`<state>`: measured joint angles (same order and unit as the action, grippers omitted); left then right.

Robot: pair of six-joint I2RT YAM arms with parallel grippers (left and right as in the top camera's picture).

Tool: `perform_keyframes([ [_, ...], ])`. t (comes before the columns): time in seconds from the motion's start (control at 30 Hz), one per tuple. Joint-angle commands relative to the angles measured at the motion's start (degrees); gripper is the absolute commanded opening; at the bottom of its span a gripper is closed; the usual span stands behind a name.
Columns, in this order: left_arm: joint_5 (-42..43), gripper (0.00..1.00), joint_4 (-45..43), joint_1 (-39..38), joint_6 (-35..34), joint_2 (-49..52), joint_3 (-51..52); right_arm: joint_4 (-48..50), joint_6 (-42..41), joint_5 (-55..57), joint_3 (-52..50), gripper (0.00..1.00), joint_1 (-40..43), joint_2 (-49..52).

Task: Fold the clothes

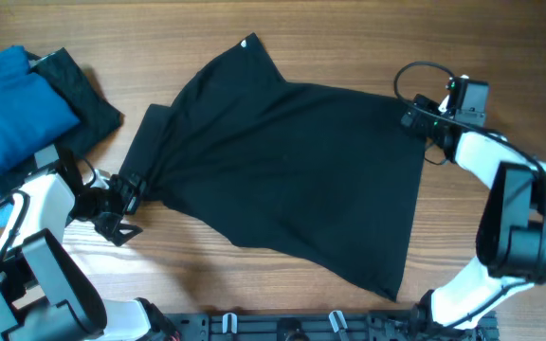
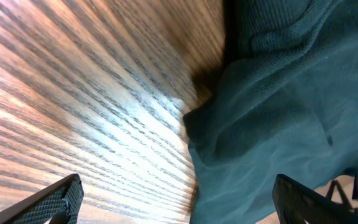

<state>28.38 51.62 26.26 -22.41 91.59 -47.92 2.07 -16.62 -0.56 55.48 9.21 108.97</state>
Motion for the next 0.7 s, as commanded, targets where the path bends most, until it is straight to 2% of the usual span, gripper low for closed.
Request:
perform_keyframes([
  [0.0, 0.5, 0.97, 0.0, 0.2, 1.4, -0.9, -0.4, 4.0, 3.1, -1.9, -0.1, 0.91, 0.0, 3.9],
  [0.07, 0.5, 0.97, -0.1, 0.2, 1.4, -0.9, -0.4, 6.0, 3.2, -1.9, -0.1, 0.78, 0.0, 4.9],
  [0.13, 0.5, 0.98, -0.5, 0.2, 1.4, -0.9, -0.4, 8.7, 3.1, -1.9, -0.1, 0.44, 0.0, 5.7],
  [0.17, 0.5, 0.99, -0.6, 0.2, 1.4, -0.9, -0.4, 9.7, 3.1, -1.9, -0.1, 0.31, 0.0, 5.7],
  [0.27, 0.5, 0.99, -0.8, 0.2, 1.4, -0.9, -0.4, 13.9, 3.2, -1.9, -0.1, 0.04, 0.0, 5.8],
  [0.43, 1.0, 0.99, -1.6, -0.1, 1.4, -0.9, -0.4, 23.1, 3.3, -1.2, 0.0, 0.04, 0.0, 5.8],
  [0.53, 1.9, 0.99, -3.0, -1.1, 1.4, -0.9, -0.4, 28.6, 3.3, 3.2, 1.8, 0.04, 0.0, 5.8],
  [0.67, 2.7, 0.99, -4.9, -3.5, 1.1, -0.9, -0.4, 28.6, 5.2, 8.8, 9.6, 0.04, 0.3, 5.8],
])
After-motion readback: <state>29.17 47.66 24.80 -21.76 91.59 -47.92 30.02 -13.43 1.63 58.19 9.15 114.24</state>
